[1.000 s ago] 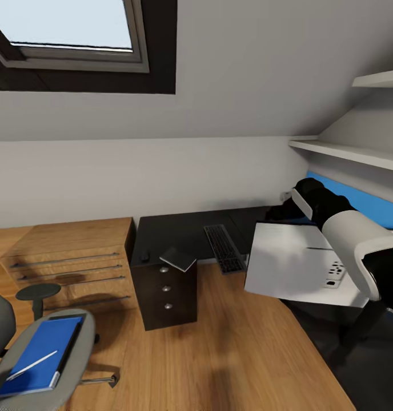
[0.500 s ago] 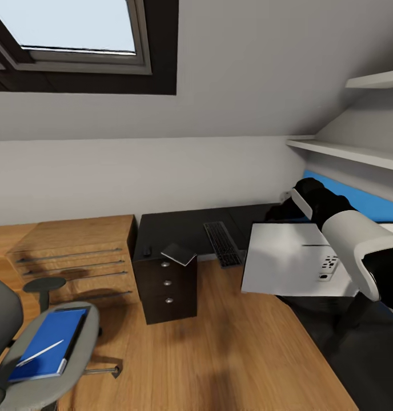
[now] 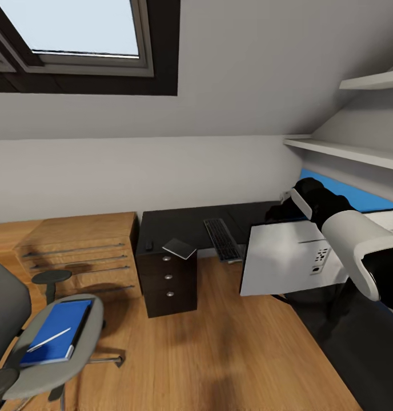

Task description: In the bedroom, organize the workspace by keeping the computer under the desk, ensuring the monitor is on the desk, placing the keyboard on the desk next to the monitor, placing the mouse on the desk next to the keyboard, moving the folder from the swivel chair onto the desk next to the mouse, stacking the notebook on top of the folder with the pen on top of the notebook, and positioning the swivel chair next to the desk.

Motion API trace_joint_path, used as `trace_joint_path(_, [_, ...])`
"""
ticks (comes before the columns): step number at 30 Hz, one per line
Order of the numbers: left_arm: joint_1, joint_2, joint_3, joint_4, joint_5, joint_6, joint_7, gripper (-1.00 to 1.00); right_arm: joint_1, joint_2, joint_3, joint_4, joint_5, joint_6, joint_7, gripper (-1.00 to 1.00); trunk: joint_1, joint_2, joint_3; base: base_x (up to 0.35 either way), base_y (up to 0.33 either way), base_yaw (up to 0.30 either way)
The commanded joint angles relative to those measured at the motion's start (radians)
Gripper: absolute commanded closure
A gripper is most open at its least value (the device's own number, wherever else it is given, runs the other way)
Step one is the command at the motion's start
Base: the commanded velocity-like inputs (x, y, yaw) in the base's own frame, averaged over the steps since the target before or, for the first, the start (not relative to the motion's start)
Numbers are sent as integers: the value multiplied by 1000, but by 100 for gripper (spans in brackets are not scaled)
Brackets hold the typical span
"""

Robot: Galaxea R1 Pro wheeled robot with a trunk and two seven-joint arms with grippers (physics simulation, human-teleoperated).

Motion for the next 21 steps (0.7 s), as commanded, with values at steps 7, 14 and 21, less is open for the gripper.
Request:
trace_joint_path(7, [0, 0, -5, -2, 7, 4, 8, -100, -1, -1, 11, -5, -3, 4, 3, -100, 0, -2, -2, -169, 0, 0])
trace_joint_path(14, [0, 0, -5, -2, 8, 4, 8, -100, -1, -2, 11, -8, -2, 5, 1, -100, 0, -2, -2, -187, 0, 0])
trace_joint_path(21, [0, 0, -5, -2, 9, 4, 8, -100, -1, -2, 9, -101, -1, 39, -3, -100, 0, -2, -2, -22, 0, 0])
